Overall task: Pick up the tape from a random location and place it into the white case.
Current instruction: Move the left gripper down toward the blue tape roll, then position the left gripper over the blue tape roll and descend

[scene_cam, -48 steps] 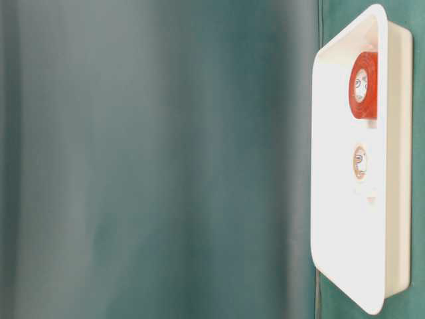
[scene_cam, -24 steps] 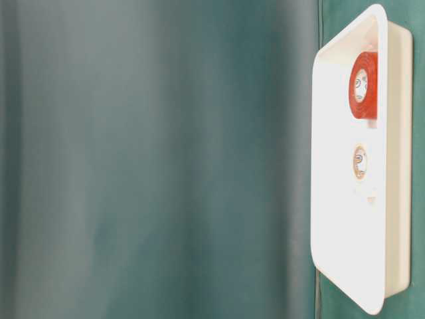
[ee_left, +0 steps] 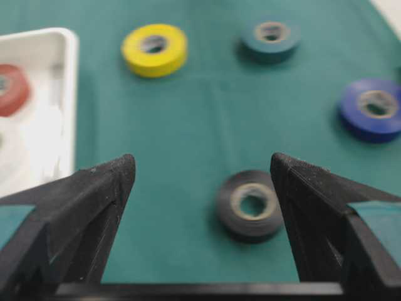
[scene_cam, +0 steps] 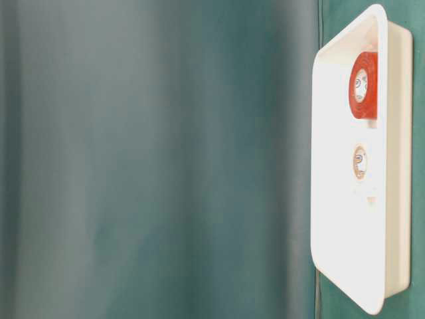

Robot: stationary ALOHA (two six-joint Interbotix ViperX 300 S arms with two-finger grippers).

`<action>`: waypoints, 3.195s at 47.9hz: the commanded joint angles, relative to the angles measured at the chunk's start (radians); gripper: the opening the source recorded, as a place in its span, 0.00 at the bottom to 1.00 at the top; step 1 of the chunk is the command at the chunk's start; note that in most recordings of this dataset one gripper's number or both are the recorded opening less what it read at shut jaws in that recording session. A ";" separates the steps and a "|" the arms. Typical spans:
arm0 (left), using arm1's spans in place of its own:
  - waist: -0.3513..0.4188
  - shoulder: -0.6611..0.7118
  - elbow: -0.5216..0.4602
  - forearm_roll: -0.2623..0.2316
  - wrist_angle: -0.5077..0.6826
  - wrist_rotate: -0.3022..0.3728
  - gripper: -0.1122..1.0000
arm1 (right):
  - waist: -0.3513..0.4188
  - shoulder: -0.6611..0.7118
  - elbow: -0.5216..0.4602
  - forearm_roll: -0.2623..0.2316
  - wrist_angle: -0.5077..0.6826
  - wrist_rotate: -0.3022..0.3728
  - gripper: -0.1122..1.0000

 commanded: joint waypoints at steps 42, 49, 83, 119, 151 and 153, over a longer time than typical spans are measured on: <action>-0.175 0.181 -0.066 -0.002 -0.118 -0.064 0.87 | 0.002 0.003 -0.041 0.000 -0.006 0.002 0.84; -0.202 0.296 -0.137 -0.003 -0.156 -0.063 0.87 | 0.002 0.003 -0.041 0.002 -0.006 0.000 0.84; -0.221 0.778 -0.618 0.002 -0.106 -0.052 0.87 | 0.002 0.003 -0.041 -0.003 -0.005 -0.003 0.84; -0.230 0.900 -0.822 0.002 0.198 -0.057 0.87 | 0.002 0.002 -0.055 -0.005 0.029 -0.009 0.84; -0.249 1.101 -1.197 0.009 0.756 -0.061 0.87 | 0.002 0.005 -0.055 -0.005 0.038 -0.011 0.84; -0.250 1.103 -1.197 0.011 0.756 -0.061 0.87 | 0.002 0.006 -0.055 -0.005 0.038 -0.011 0.84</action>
